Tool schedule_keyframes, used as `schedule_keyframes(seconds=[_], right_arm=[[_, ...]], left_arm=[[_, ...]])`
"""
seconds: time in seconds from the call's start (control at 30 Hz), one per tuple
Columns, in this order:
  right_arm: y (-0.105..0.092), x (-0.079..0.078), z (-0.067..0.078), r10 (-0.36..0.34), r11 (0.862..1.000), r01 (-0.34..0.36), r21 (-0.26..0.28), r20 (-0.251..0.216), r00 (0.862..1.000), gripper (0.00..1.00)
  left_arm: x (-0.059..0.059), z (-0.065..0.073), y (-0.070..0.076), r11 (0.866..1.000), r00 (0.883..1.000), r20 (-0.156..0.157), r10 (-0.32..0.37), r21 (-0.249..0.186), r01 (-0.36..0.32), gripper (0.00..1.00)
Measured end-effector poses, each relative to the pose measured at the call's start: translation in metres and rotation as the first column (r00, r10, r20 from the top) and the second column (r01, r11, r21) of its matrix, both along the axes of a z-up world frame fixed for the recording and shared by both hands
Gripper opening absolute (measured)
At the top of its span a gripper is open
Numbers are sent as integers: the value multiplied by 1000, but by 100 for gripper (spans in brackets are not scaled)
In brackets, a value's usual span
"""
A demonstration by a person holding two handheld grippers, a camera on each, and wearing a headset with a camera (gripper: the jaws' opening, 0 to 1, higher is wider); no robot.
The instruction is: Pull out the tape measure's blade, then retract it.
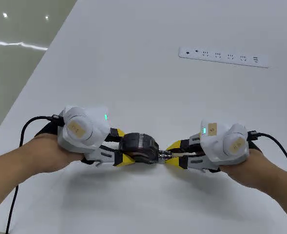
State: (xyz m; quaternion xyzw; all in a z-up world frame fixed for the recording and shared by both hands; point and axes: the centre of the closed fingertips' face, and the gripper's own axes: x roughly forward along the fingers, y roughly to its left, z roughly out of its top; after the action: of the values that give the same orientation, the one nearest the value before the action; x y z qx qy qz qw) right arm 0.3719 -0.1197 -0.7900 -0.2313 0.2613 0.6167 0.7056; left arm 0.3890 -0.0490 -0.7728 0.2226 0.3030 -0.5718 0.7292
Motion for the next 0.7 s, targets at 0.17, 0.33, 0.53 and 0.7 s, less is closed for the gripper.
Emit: schedule_keyframes(seconds=[0.17, 0.33, 0.53, 0.7], right_arm=[[-12, -2, -2, -26, 1000, 26, -16, -6, 1000, 9], [-24, -3, -1, -45, 999, 45, -28, -10, 999, 9], [-36, -5, -1, -55, 997, 54, -48, -12, 998, 9], [-47, -6, -1, -61, 996, 61, -69, -11, 998, 9]], left_arm=[[-1, 0, 0, 1000, 1000, 0, -9, 2, 9, 25], [-1, 0, 1, 1000, 1000, -3, -14, 3, 14, 25], [-2, 0, 2, 1000, 1000, -2, -18, 3, 18, 25], [-2, 0, 2, 1000, 1000, -2, -20, 3, 20, 25]])
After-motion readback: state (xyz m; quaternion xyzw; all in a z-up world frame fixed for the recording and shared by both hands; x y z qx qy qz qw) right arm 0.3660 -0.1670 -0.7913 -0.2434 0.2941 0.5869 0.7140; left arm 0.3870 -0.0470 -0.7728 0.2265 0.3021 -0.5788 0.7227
